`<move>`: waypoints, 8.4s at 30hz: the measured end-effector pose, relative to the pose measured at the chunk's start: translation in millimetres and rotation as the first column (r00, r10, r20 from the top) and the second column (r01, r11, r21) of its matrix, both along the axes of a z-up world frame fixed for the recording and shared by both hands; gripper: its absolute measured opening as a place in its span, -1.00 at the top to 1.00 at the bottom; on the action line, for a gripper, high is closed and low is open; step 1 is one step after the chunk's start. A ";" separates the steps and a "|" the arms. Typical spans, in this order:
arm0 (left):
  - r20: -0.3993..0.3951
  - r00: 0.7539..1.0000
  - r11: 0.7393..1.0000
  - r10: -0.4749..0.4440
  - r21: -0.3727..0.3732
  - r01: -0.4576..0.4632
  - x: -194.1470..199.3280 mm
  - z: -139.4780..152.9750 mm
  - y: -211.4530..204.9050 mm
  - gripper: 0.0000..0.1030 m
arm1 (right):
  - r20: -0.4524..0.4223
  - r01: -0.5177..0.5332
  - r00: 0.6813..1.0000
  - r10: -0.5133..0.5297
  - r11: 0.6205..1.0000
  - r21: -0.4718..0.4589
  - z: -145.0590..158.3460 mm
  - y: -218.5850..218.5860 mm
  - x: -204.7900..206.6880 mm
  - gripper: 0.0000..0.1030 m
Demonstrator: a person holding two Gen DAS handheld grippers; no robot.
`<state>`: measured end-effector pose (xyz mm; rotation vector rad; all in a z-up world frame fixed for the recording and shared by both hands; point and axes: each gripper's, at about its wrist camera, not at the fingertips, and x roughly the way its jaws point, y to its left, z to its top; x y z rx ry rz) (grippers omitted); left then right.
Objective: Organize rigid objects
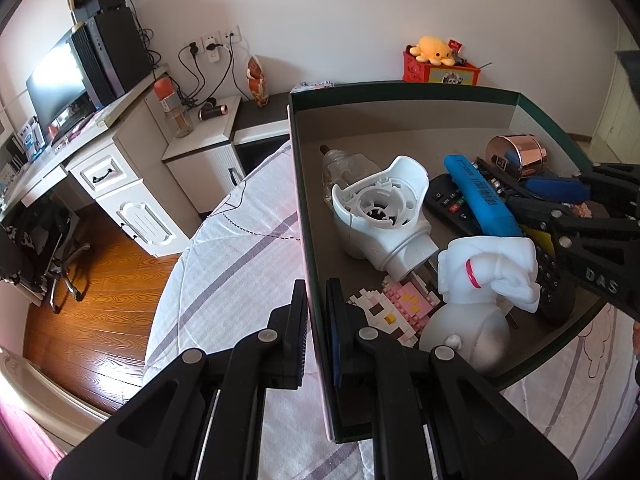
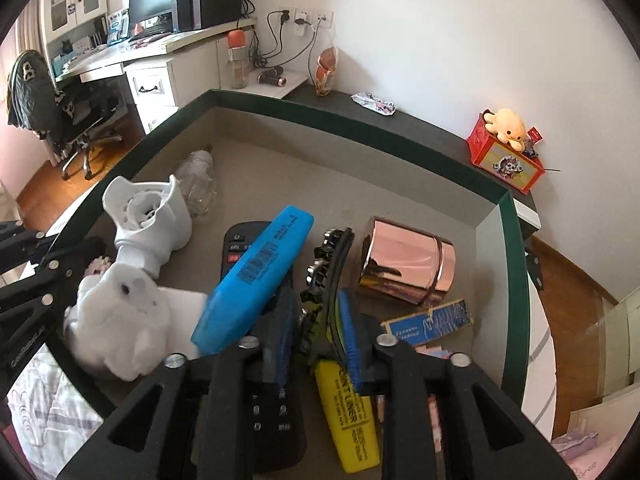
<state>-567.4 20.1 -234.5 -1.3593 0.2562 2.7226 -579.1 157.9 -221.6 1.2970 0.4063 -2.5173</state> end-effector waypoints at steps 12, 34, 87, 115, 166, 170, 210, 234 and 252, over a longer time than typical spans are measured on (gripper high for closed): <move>-0.003 1.000 1.000 0.000 -0.004 0.000 0.8 -1.4 -0.2 0.85 | -0.104 0.015 0.994 -0.020 0.999 -0.051 25.3 3.6 20.7 -0.21; -0.082 0.997 0.995 -0.015 -0.100 0.006 25.9 29.7 14.3 0.82 | -0.173 0.126 0.974 -0.145 0.985 -0.118 51.7 52.7 63.8 -0.80; -0.360 0.932 0.998 0.025 0.067 -0.001 166.0 121.8 57.9 -1.00 | -0.342 0.061 0.928 -0.147 0.967 -0.249 118.2 71.2 199.4 -1.00; -0.675 0.734 0.996 0.075 0.086 -0.023 360.9 202.7 39.5 -1.00 | -0.622 -0.046 0.769 -0.147 0.958 -0.283 189.7 67.2 384.3 -1.00; -0.851 0.523 0.997 0.053 0.072 0.016 535.6 296.6 38.0 -1.00 | -0.799 -0.132 0.578 -0.167 0.947 -0.293 277.3 64.9 559.1 -1.00; -0.850 0.523 0.997 0.057 0.076 0.015 535.6 297.0 38.5 -1.00 | -0.807 -0.124 0.565 -0.172 0.950 -0.288 278.3 62.7 559.9 -1.00; -0.855 0.515 0.998 0.058 0.067 -0.001 538.2 296.9 39.5 -1.00 | -0.803 -0.118 0.571 -0.170 0.951 -0.285 273.7 60.4 557.9 -1.00; -0.854 0.517 0.998 0.058 0.065 -0.006 537.6 296.3 39.0 -1.00 | -0.798 -0.118 0.579 -0.166 0.952 -0.284 271.9 62.4 555.2 -1.00; -0.863 0.501 0.998 0.057 0.064 -0.003 540.0 293.7 30.6 -1.00 | -0.798 -0.120 0.580 -0.164 0.952 -0.283 272.7 61.6 556.5 -1.00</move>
